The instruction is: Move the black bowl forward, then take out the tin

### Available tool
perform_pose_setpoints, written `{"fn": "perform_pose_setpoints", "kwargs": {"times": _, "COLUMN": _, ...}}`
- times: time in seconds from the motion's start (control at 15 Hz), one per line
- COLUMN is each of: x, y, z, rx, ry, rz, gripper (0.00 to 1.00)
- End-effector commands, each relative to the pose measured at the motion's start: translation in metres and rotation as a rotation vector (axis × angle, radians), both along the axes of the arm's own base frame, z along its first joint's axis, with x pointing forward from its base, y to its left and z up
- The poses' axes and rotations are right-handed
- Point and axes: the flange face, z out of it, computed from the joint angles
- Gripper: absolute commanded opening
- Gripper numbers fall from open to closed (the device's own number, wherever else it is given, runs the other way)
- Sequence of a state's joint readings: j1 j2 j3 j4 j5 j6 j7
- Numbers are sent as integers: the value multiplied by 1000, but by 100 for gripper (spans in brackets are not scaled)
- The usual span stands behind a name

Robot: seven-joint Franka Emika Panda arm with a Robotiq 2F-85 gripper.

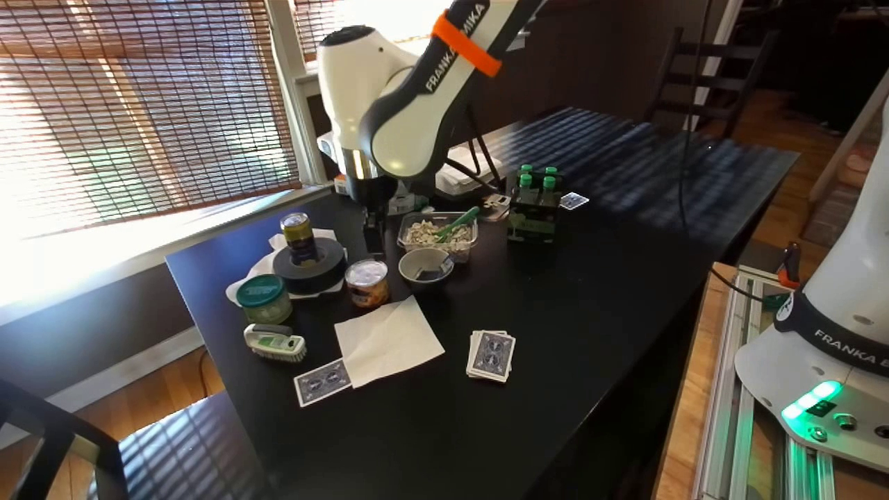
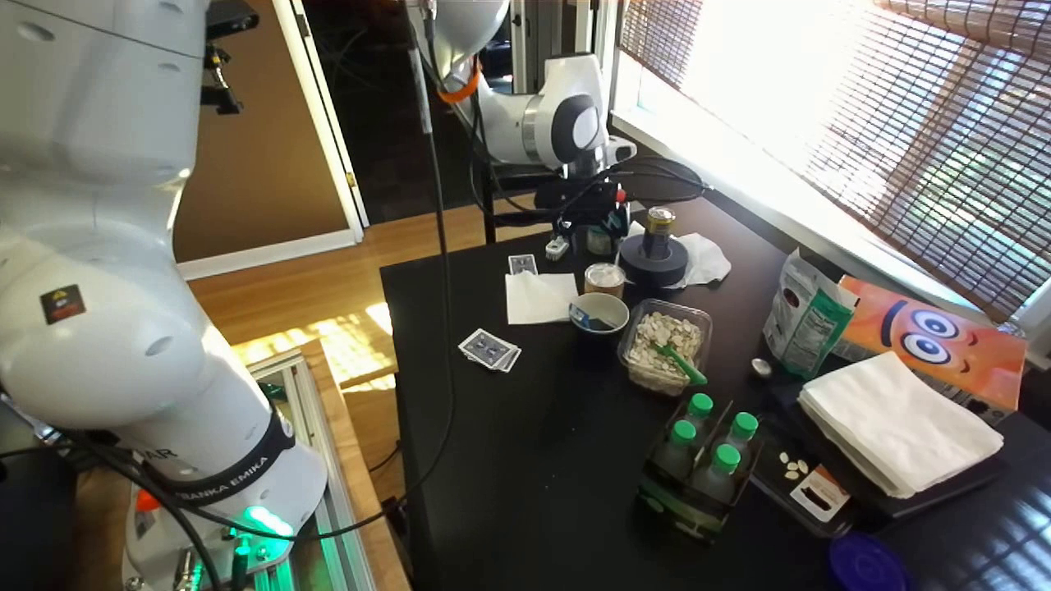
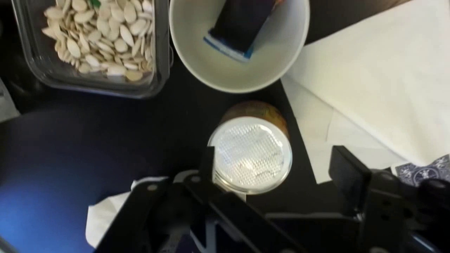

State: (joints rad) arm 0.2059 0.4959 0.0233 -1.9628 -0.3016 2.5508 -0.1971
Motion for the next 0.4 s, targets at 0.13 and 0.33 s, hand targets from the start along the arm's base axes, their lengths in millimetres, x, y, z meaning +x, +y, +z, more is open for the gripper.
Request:
{"fn": "perform_pose_setpoints", "kwargs": {"times": 0.13, "x": 0, "y": -22, "z": 13, "rx": 27, "ry": 70, "rz": -14, "gripper": 100}}
{"fn": "perform_pose_setpoints", "kwargs": {"times": 0.33, "x": -2, "y": -19, "z": 11, "rx": 32, "ry": 78, "rz": -8, "gripper": 100}}
